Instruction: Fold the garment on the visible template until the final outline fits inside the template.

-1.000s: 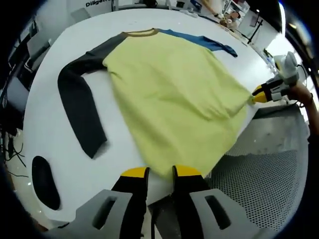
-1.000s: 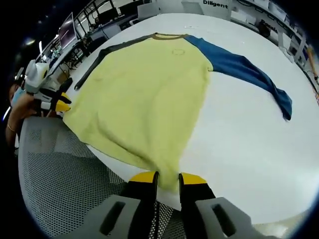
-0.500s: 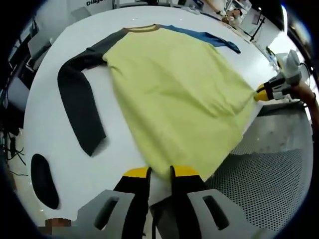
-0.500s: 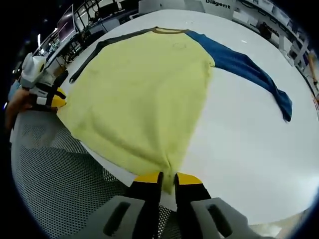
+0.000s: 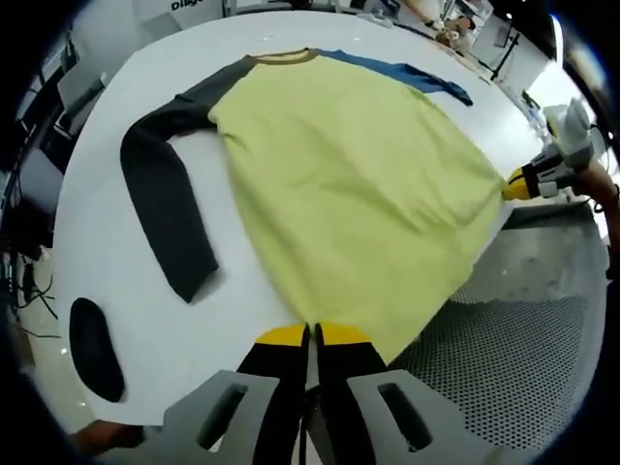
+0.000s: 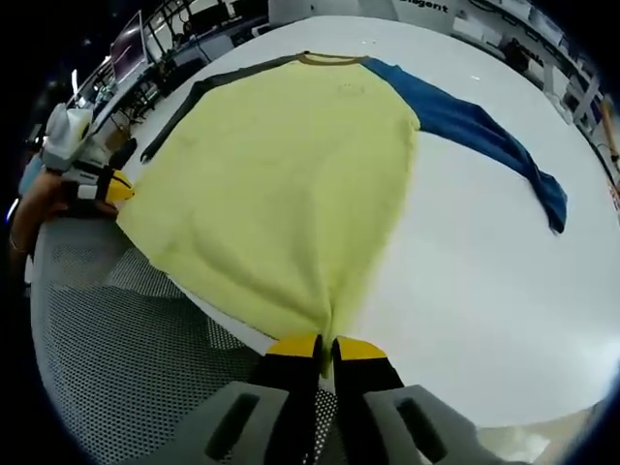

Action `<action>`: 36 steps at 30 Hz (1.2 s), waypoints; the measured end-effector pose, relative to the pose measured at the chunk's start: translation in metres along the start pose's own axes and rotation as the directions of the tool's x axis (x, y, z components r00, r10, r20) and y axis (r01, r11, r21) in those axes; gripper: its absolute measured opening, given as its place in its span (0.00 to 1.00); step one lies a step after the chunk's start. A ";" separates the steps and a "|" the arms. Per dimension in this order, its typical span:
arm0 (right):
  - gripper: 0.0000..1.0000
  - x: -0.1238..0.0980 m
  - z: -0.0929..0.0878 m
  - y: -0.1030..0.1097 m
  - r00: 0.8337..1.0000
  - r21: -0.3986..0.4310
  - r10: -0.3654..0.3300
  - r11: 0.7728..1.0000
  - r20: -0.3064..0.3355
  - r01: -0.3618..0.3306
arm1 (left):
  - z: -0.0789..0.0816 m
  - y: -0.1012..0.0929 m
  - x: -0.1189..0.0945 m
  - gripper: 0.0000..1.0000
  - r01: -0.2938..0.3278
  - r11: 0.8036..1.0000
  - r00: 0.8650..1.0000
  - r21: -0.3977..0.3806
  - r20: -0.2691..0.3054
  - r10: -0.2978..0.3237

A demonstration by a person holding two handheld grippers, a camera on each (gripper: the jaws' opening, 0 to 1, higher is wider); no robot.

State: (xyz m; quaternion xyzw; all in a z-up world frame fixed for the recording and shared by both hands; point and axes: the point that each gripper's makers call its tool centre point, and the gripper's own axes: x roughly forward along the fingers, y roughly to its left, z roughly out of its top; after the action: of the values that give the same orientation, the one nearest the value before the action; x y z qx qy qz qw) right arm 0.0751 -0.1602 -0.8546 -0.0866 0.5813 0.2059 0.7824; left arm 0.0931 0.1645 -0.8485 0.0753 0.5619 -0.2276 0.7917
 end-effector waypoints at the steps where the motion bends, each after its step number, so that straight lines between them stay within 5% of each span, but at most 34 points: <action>1: 0.00 -0.001 0.001 0.001 1.000 0.003 0.003 1.000 0.000 -0.003 | 0.002 0.001 -0.002 0.00 -0.004 1.000 1.000 0.001 0.002 0.004; 22: 0.00 0.013 -0.012 0.007 0.997 -0.049 -0.001 0.999 -0.075 -0.002 | -0.012 0.007 0.006 0.00 -0.070 0.997 0.995 0.035 -0.071 0.073; 36: 0.00 0.014 -0.014 0.006 0.997 -0.047 -0.003 0.999 -0.081 -0.001 | -0.014 0.007 0.009 0.00 -0.081 0.996 0.996 0.023 -0.045 0.082</action>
State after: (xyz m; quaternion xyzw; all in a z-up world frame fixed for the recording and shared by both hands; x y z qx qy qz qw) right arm 0.0637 -0.1565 -0.8710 -0.1135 0.6073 0.2155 0.7562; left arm 0.0864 0.1738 -0.8632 0.1119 0.5740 -0.1991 0.7864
